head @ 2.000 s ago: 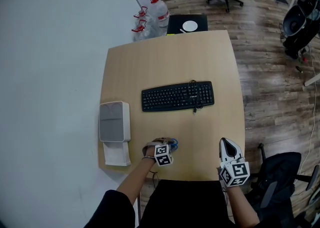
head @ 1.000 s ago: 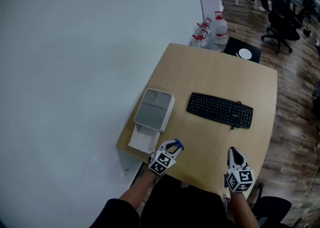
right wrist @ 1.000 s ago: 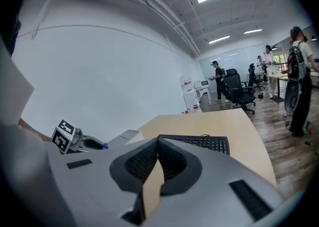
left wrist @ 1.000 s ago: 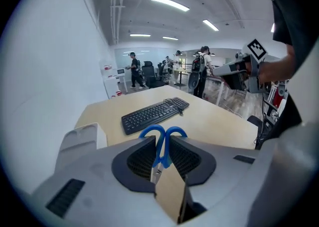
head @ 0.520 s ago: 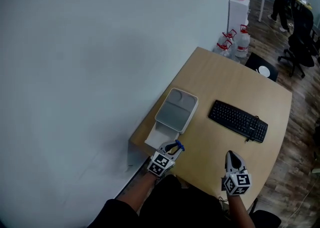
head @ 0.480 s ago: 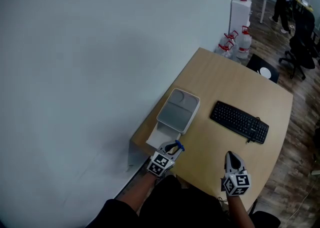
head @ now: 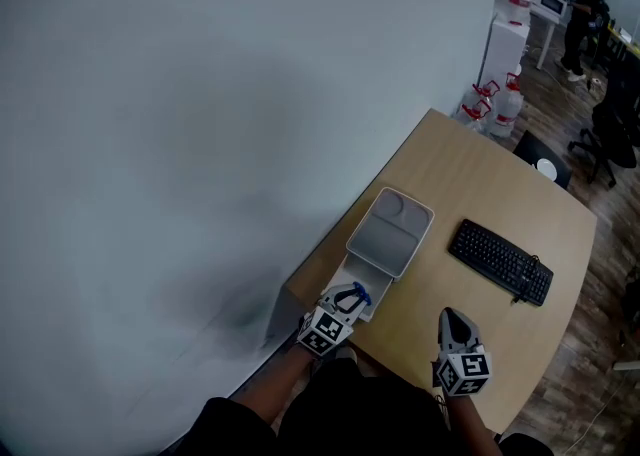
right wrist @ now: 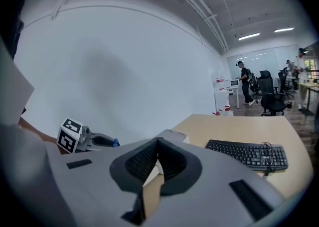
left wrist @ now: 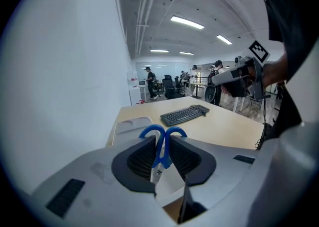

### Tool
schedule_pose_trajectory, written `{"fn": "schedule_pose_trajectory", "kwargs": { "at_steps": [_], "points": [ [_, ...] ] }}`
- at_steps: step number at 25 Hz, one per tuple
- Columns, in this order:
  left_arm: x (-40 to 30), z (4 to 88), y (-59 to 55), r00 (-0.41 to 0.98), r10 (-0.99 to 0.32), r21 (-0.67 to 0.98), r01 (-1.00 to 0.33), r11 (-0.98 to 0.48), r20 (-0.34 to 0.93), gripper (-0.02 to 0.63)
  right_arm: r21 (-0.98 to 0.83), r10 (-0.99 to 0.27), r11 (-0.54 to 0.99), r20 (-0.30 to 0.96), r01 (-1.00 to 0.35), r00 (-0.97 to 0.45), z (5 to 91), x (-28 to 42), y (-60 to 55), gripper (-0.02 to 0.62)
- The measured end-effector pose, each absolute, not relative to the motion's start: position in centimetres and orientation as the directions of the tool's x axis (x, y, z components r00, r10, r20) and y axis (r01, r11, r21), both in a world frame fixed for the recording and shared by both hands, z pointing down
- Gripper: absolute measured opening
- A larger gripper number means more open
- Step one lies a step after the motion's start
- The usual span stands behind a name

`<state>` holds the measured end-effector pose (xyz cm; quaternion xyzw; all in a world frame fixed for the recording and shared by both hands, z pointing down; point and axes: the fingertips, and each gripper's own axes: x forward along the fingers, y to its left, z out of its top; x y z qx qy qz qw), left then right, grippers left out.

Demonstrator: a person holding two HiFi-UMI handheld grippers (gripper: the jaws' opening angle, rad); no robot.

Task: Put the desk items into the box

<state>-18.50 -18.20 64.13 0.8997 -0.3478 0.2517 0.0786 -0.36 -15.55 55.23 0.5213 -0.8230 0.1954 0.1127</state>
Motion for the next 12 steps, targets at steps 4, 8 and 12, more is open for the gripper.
{"fn": "schedule_pose_trajectory", "kwargs": {
  "at_steps": [4, 8, 12],
  "points": [
    [-19.7, 65.6, -18.5, 0.658, -0.542, -0.024, -0.625, -0.78, 0.523, 0.084, -0.176, -0.826, 0.364, 0.394, -0.915, -0.404, 54.7, -2.7, -15.5, 0.06],
    [-20.8, 67.9, -18.9, 0.672, -0.486, 0.011, -0.592, -0.806, 0.559, 0.084, -0.207, -0.834, 0.309, 0.411, -0.928, -0.369, 54.8, -4.1, -14.9, 0.06],
    [-20.9, 70.6, -19.6, 0.678, -0.408, 0.029, -0.534, -0.845, 0.611, 0.084, -0.198, -0.848, 0.25, 0.428, -0.948, -0.313, 55.1, -4.6, -14.6, 0.06]
  ]
}}
